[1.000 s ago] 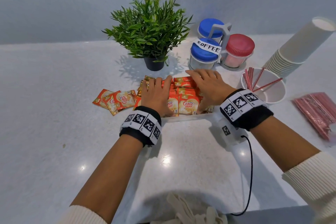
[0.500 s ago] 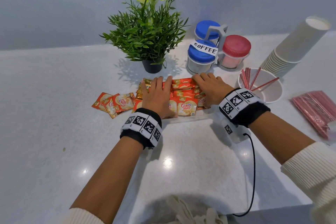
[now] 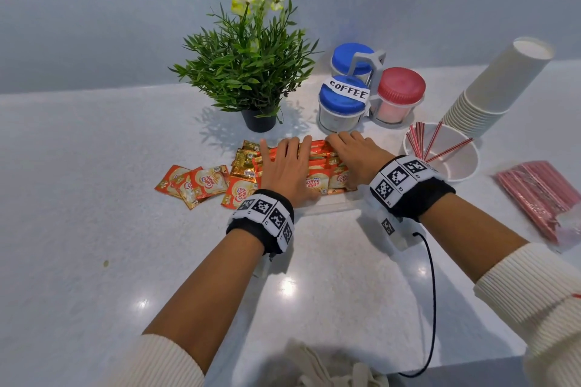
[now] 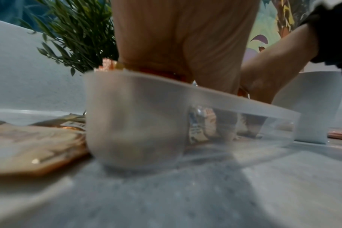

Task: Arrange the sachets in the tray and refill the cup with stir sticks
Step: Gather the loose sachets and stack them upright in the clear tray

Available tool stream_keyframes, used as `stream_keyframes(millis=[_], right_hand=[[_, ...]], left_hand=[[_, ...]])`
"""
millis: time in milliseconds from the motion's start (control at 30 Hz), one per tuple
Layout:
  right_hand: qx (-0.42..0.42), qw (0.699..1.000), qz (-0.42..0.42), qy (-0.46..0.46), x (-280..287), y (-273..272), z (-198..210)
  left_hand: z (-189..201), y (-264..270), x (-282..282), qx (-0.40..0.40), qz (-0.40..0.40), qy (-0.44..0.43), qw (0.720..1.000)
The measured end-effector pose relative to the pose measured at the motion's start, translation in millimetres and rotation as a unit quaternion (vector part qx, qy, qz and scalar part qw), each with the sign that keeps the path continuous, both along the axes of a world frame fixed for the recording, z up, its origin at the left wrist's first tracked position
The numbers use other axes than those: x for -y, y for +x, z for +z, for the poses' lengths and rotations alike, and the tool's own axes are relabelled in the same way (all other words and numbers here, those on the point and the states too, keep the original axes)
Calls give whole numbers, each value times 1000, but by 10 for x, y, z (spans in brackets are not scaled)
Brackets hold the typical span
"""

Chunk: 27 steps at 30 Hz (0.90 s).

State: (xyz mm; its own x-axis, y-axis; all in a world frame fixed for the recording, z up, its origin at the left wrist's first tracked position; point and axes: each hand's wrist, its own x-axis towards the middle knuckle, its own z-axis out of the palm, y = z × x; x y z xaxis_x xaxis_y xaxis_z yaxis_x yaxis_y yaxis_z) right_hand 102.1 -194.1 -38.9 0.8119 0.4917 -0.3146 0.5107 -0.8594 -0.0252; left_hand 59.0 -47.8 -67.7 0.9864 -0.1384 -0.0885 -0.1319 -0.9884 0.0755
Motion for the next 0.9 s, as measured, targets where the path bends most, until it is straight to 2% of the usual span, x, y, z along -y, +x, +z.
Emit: stream_keyframes(millis=[533,700,800,900], right_hand=[[-6,999,-31,-13,0,-37,108],[6,997,-55,46,-200,-34,466],[16,993,-6,118,-572,-38,576],[-19,988,60,140,-1018,-39,537]], left_hand=[[30,-74,-111,-5,-15,-30,999],[187,-99,-463,50,67,-142,986],[269,-118,-857,100,129,-180,970],[304,-171,-1240,90,165,-191,963]])
